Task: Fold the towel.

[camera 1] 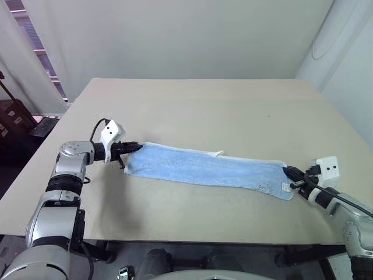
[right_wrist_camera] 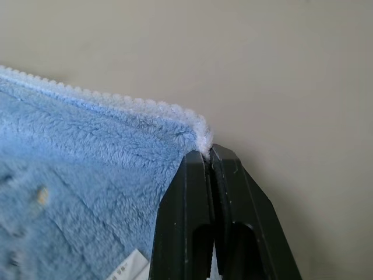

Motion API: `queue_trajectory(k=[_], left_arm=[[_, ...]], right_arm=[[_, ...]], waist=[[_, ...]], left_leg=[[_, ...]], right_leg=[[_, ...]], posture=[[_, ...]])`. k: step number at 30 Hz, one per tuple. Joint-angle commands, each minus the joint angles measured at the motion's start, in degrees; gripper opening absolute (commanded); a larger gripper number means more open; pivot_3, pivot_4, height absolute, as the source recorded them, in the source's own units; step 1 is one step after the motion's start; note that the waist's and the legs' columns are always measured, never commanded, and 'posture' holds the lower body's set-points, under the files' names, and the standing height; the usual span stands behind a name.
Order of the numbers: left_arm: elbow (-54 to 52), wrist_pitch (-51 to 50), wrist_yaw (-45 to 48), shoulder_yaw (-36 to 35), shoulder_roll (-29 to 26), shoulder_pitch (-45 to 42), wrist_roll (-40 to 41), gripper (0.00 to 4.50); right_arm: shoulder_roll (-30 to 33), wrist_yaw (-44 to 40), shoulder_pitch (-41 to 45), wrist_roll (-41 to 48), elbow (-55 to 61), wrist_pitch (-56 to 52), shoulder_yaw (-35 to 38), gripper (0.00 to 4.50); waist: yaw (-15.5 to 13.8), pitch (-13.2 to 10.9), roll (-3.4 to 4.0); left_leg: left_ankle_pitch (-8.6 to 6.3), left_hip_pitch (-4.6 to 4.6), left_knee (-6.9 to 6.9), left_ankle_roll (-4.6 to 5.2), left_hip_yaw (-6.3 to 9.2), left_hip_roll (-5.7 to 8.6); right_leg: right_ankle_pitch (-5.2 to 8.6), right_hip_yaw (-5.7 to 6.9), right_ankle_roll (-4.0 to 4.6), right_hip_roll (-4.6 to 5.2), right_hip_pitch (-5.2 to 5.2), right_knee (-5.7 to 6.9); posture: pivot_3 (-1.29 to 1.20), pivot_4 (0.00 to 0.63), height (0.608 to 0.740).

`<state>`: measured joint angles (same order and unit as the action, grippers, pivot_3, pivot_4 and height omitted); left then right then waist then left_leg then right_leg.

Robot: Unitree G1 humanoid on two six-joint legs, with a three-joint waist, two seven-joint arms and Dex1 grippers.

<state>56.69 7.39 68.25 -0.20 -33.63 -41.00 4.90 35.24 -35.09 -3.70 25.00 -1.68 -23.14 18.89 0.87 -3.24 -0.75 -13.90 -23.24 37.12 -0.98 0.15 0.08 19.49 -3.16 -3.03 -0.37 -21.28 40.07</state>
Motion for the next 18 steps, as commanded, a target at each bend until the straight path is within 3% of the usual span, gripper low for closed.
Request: queue_trajectory(k=[1,8,11,18], left_arm=[[2.00,-0.42,-0.67,-0.73,-1.94,-0.92,-0.56,0.03],[3.61,-3.17,-0.75,-0.55,-1.84,-0.46,-0.93,0.03],[4.83,-3.78,-2.20,-1.18,-1.26,-1.10,-0.54,0.73],[5.37,-4.98,-2.38,-2.56,-0.97,-2.86,0.62,3.21]], right_arm=[[0.79,1.42,1.74,-2.36,-2.21,1.14,0.55,0.00],[0.96,0.94,4.51,-2.84,-3.77,-1.70,-1.65,0.00],[1.95,-0.33,4.31,-2.56,-2.57,-4.80,-2.56,0.71],[1.91,0.38,4.33,1.78,1.14,-10.13,2.40,3.19]], waist=[[-0.06,0.00,0.00],[-0.08,0.00,0.00],[-0.08,0.00,0.00],[-0.15,0.01,-0.02]], left_leg=[[0.00,-0.11,0.03,0.00,0.01,0.00],[0.00,-0.08,0.44,0.00,-0.01,0.04],[0.00,-0.07,0.59,0.00,0.00,0.03],[0.00,-0.09,0.68,0.00,0.01,0.03]], right_leg=[[0.00,0.01,0.00,0.00,-0.12,0.03],[-0.08,0.02,-0.11,0.08,0.14,0.03],[-0.08,0.03,-0.11,0.08,0.21,0.03],[-0.12,0.03,-0.17,0.09,0.24,0.03]], posture=[[0.00,0.000,0.740],[0.00,0.000,0.740],[0.00,0.000,0.740],[0.00,0.000,0.740]])
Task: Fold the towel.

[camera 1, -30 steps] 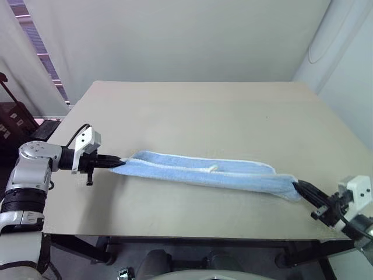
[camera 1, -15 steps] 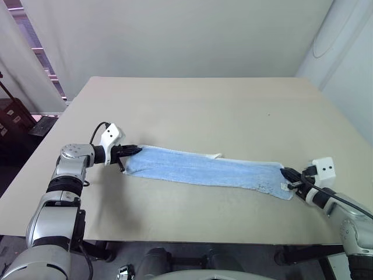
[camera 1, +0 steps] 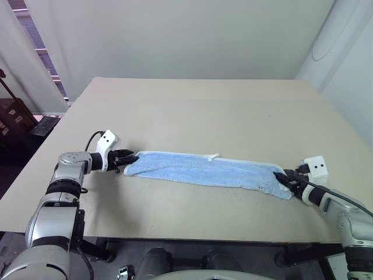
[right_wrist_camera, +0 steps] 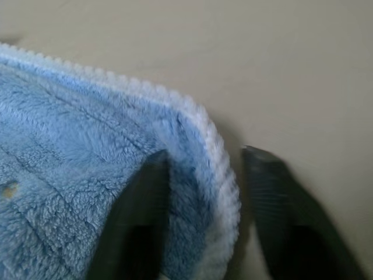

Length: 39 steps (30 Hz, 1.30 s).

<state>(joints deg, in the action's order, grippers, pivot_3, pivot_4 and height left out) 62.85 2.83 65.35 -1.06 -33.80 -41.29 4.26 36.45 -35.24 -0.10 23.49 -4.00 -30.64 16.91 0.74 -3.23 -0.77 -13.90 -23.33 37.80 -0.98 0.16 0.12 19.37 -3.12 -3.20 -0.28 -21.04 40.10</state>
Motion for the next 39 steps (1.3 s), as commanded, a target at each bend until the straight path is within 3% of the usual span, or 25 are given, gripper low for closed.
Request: queue_trajectory(k=[1,3,4,12,17,26,39], left_arm=[[-0.73,-0.70,-0.44,-2.38,-0.84,-3.18,1.64,3.61],[-1.02,-2.70,-0.42,-4.36,-0.86,-4.68,3.56,4.31],[-1.73,-4.02,0.64,-5.30,-0.83,-5.30,4.83,4.46],[-15.73,-15.35,14.32,-4.15,-1.24,-3.05,10.08,4.46],[-23.04,-20.55,17.73,-2.10,-1.29,-0.28,10.74,4.46],[-30.32,-24.49,18.70,3.15,0.30,2.51,10.42,4.46],[-37.34,-27.36,18.59,4.73,-0.10,5.88,12.19,4.46]], right_arm=[[0.37,1.49,1.13,5.70,4.22,-4.99,7.02,3.58],[0.19,3.56,1.75,12.39,5.00,-12.65,13.30,4.31],[0.55,3.91,1.43,15.72,5.25,-16.68,16.19,4.32],[1.48,4.82,-3.55,39.09,2.87,-43.59,33.56,4.32],[-2.72,9.78,-9.49,52.05,3.33,-53.37,39.98,4.32],[-11.03,24.51,-12.77,61.95,0.59,-51.22,34.92,4.32],[-9.13,34.34,-2.85,65.57,-6.78,-45.14,26.64,4.32]], waist=[[-0.08,0.00,0.00],[-0.14,0.00,-0.01],[-0.18,-0.01,-0.02],[0.33,0.03,0.04],[0.27,0.05,0.03],[0.89,0.11,-0.08],[5.02,0.28,-0.42]], left_leg=[[0.00,0.00,0.01,0.00,0.00,0.00],[0.00,-0.05,0.05,0.00,0.01,0.00],[0.00,-0.06,0.08,0.00,0.02,0.00],[-0.02,-0.04,0.07,0.02,0.02,-0.01],[-0.02,0.02,0.05,0.03,0.02,-0.06],[-0.02,-0.02,0.05,0.03,-0.04,-0.08],[-0.04,0.13,-0.16,-0.01,-0.59,-0.75]], right_leg=[[0.00,0.00,-0.01,0.00,0.00,0.00],[-0.02,0.01,-0.03,0.01,-0.01,0.00],[-0.03,0.03,-0.05,0.02,0.00,0.00],[-0.03,0.04,-0.04,0.05,0.04,-0.03],[-0.04,0.02,0.00,0.01,0.08,-0.03],[0.06,-0.09,0.18,0.08,0.10,-0.20],[-0.79,0.17,0.80,0.20,0.19,-1.31]], posture=[[0.00,0.000,0.740],[0.00,0.000,0.740],[0.00,0.000,0.740],[0.00,0.000,0.740],[0.00,0.000,0.740],[0.00,0.000,0.740],[0.00,0.000,0.740]])
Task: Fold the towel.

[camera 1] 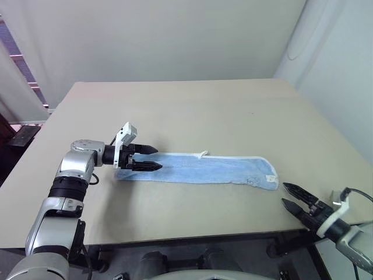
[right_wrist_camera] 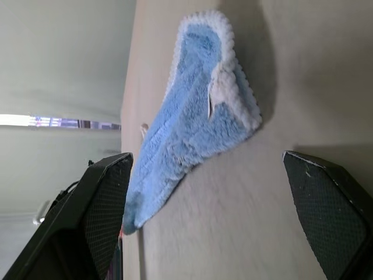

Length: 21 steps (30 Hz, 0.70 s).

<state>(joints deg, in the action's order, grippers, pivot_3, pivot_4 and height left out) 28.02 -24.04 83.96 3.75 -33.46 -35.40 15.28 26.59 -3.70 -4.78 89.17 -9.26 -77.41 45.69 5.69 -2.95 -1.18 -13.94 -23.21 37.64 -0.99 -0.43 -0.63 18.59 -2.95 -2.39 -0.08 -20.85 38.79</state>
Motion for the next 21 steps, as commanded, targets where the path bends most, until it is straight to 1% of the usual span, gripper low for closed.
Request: queue_trajectory(k=[1,3,4,5,9,14,19,21], left_arm=[[-2.79,-0.57,-0.11,-0.12,-0.51,0.24,1.25,4.46],[-3.47,-0.73,-0.35,-0.19,-0.62,0.82,1.37,4.46],[-3.77,-0.75,-0.47,-0.22,-0.64,1.10,1.43,4.46],[-4.03,-0.86,-0.59,-0.24,-0.64,1.28,1.47,4.46],[-4.56,-0.96,-0.96,-0.30,-0.53,1.62,1.60,4.46],[-4.38,-0.68,-1.38,-0.27,-0.25,1.61,1.57,4.46],[-4.09,-0.11,-1.71,0.06,-0.16,1.67,1.29,4.46],[-3.95,0.03,-1.82,0.07,-0.18,1.64,1.23,4.46]], right_arm=[[1.21,3.39,2.68,-0.06,-1.89,1.76,-2.63,4.32],[2.10,4.16,4.18,0.30,-2.77,1.86,-3.53,4.32],[2.54,4.39,5.00,0.77,-3.34,1.77,-3.96,4.32],[2.84,4.68,5.69,0.94,-3.92,1.77,-4.37,4.32],[3.07,5.96,8.75,0.54,-6.19,1.95,-6.58,4.32],[2.20,7.89,12.42,-0.08,-8.15,2.09,-9.49,4.32],[1.25,8.68,14.25,-0.11,-9.35,1.58,-11.07,4.32],[1.74,9.09,13.76,-0.35,-8.83,0.04,-12.00,4.32]], waist=[[0.08,0.00,-0.01],[0.06,-0.02,0.03],[0.04,-0.02,0.03],[0.04,-0.02,0.03],[0.02,-0.02,0.02],[-0.10,-0.01,0.02],[-0.05,0.00,0.00],[-0.04,0.00,0.00]], left_leg=[[0.00,0.00,-0.17,0.00,-0.13,0.00],[0.00,0.26,-0.73,0.00,-0.46,-0.03],[0.00,0.65,-0.81,0.00,-0.77,-0.20],[0.00,0.78,-0.81,0.00,-0.89,-0.26],[0.00,0.72,-0.81,0.01,-1.13,-0.32],[0.01,0.46,-0.84,0.03,-1.24,-0.33],[0.02,0.44,-0.84,0.04,-1.27,-0.39],[0.02,0.49,-0.84,0.04,-1.30,-0.40]], right_leg=[[-0.07,0.02,0.01,0.12,0.00,-0.10],[-0.42,0.28,-0.17,0.53,0.13,-0.59],[-0.50,0.42,-0.25,0.70,0.13,-0.67],[-0.53,0.44,-0.25,0.75,0.12,-0.67],[-0.65,0.39,-0.13,0.83,-0.09,-0.73],[-0.71,0.32,-0.40,0.80,-0.42,-0.73],[-0.80,0.30,-0.61,0.68,-0.48,-0.72],[-0.82,0.30,-0.64,0.68,-0.46,-0.72]], posture=[[0.00,0.000,0.740],[0.00,0.000,0.740],[0.00,0.000,0.740],[0.00,0.000,0.740],[0.00,0.000,0.740],[0.00,0.000,0.740],[0.00,0.000,0.740],[0.00,0.000,0.740]])
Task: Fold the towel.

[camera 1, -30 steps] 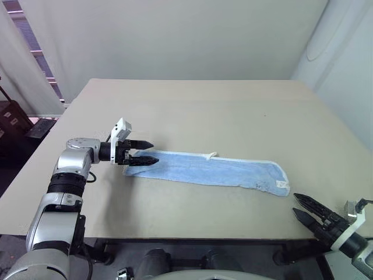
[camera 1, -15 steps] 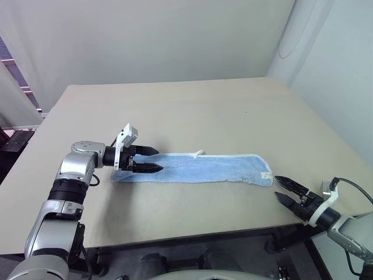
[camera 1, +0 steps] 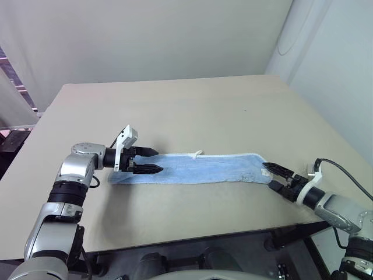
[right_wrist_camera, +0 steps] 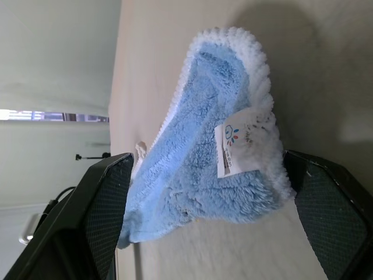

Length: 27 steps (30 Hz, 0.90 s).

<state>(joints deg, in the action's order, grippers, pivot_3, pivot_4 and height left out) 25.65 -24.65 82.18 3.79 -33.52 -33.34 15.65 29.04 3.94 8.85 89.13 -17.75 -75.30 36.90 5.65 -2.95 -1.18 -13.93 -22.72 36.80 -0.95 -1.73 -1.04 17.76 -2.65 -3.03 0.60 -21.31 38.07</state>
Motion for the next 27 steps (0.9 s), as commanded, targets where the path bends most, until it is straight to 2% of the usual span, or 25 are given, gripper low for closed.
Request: queue_trajectory(k=[1,8,14,19,27], left_arm=[[-1.50,0.68,-0.06,0.00,-0.16,-0.47,0.85,4.46],[-1.04,1.07,-0.36,-0.13,-0.36,-0.42,0.67,4.46],[-0.81,1.10,-0.23,-0.02,-0.45,-0.46,0.63,4.46],[-0.09,1.09,0.09,0.33,-0.32,-1.10,0.46,4.46],[1.20,1.32,0.19,1.26,-0.08,-2.15,0.15,4.46]], right_arm=[[-0.52,1.79,-0.39,-0.24,0.17,-2.26,-3.17,4.32],[2.83,3.67,-4.58,2.43,1.61,-1.43,-0.81,4.32],[7.74,4.99,-10.16,13.40,7.44,-0.44,1.16,4.32],[9.74,6.68,-14.22,22.80,14.11,2.86,-4.04,4.32],[6.49,11.84,-12.94,23.59,12.72,10.27,-13.76,4.32]], waist=[[-0.02,0.00,0.00],[-0.94,0.03,-0.03],[-3.37,0.06,-0.07],[-3.31,0.06,-0.05],[-2.86,0.14,-0.19]], left_leg=[[0.00,0.03,0.00,0.00,-0.01,-0.01],[0.00,0.07,-0.24,0.01,-0.07,-0.02],[-0.06,0.09,-0.62,0.12,-0.16,0.07],[-0.13,-0.40,-0.57,0.24,-0.16,0.09],[-0.12,-0.61,-0.38,0.25,-0.23,0.08]], right_leg=[[0.00,-0.01,0.00,0.00,0.01,0.00],[0.08,0.00,-0.19,0.01,0.00,-0.02],[0.19,0.00,-0.42,0.05,-0.10,-0.12],[0.23,0.00,-0.52,0.05,-0.49,-0.12],[0.20,-0.08,-0.51,0.00,-0.72,-0.04]], posture=[[0.00,0.000,0.740],[0.00,0.000,0.740],[0.00,0.000,0.740],[0.00,0.000,0.740],[0.00,0.000,0.740]])
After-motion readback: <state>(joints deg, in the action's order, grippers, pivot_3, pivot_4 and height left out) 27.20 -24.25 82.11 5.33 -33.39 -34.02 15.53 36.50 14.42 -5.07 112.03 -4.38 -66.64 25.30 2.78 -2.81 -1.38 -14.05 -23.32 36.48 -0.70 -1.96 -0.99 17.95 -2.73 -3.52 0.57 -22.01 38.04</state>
